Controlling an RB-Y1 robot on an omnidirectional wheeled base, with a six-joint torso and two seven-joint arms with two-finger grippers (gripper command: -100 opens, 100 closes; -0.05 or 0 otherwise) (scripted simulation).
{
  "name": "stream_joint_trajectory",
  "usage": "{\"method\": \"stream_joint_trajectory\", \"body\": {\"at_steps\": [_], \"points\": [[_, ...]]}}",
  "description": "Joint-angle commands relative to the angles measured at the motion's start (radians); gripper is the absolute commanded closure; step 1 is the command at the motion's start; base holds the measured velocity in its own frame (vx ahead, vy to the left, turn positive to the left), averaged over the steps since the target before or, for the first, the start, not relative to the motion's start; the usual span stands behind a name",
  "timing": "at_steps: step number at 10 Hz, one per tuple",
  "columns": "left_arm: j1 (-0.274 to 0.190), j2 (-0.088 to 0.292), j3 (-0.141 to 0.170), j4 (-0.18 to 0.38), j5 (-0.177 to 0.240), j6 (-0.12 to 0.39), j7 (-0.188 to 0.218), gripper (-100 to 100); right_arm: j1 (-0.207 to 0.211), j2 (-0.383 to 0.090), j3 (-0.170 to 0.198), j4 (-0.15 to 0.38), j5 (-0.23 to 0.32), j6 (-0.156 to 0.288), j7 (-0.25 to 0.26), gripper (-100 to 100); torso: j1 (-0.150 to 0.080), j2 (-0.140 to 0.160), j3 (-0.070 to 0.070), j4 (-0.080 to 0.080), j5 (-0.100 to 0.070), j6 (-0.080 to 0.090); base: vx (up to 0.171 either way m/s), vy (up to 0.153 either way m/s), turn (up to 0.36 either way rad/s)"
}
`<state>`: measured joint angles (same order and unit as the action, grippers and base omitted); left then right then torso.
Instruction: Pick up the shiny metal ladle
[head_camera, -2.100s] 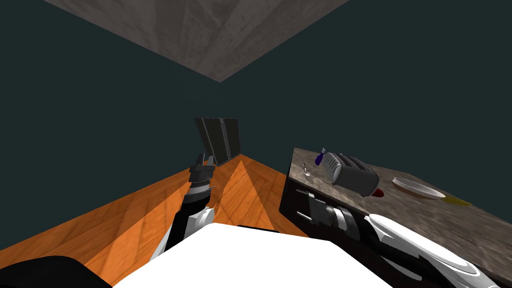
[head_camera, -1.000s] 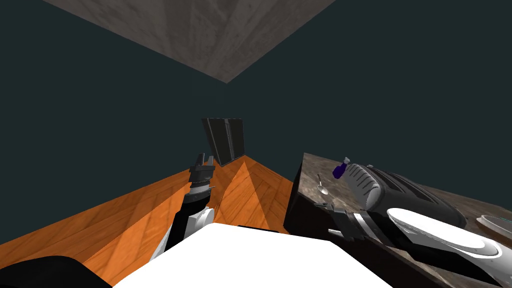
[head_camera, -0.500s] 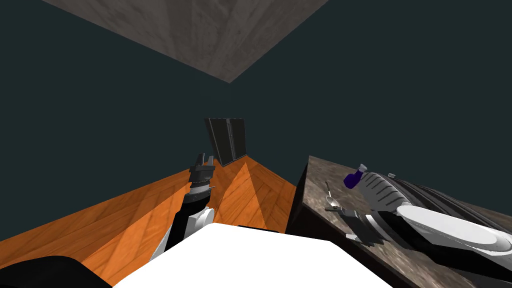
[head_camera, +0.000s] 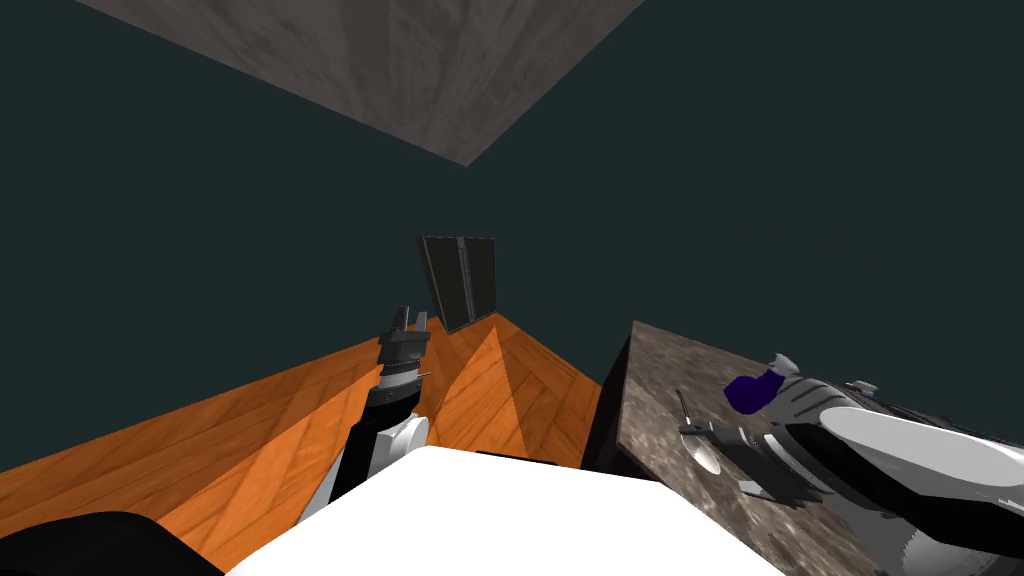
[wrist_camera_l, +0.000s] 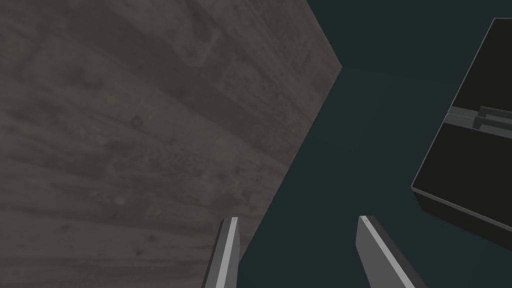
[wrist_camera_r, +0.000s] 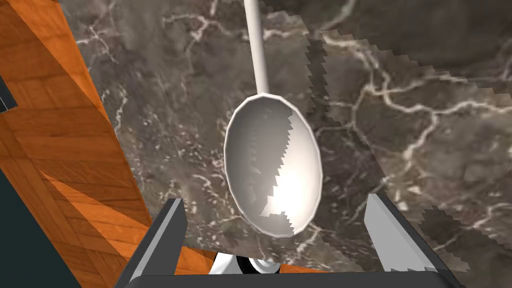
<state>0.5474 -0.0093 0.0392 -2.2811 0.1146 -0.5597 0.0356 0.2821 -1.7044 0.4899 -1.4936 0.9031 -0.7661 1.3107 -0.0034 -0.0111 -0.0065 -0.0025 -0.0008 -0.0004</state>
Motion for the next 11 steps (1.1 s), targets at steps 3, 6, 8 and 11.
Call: {"method": "stream_joint_trajectory", "body": {"at_steps": [3,6,8,11], "points": [[0.0,0.0,0.0,0.0,0.0,0.0,0.0,0,-0.017,-0.006,0.059,0.012,0.047,0.014,0.05,-100,-0.003,-0.001,-0.001,0.0,-0.001,0.0,0.153,-0.125,0.145],[0.0,0.0,0.0,0.0,0.0,0.0,0.0,0,-0.008,0.006,0.046,0.074,0.017,-0.023,0.103,-100,0.004,0.007,0.004,0.002,0.0,0.001,0.063,-0.017,-0.057],[0.0,0.0,0.0,0.0,0.0,0.0,0.0,0,-0.008,0.006,0.046,0.074,0.017,-0.023,0.141,-100,0.008,0.001,0.001,0.0,0.002,0.001,0.123,0.035,-0.098],[0.0,0.0,0.0,0.0,0.0,0.0,0.0,0,0.001,0.022,0.046,0.125,-0.002,-0.051,0.23,-100,0.009,0.002,0.001,0.0,0.002,0.001,0.111,0.041,-0.123]]}}
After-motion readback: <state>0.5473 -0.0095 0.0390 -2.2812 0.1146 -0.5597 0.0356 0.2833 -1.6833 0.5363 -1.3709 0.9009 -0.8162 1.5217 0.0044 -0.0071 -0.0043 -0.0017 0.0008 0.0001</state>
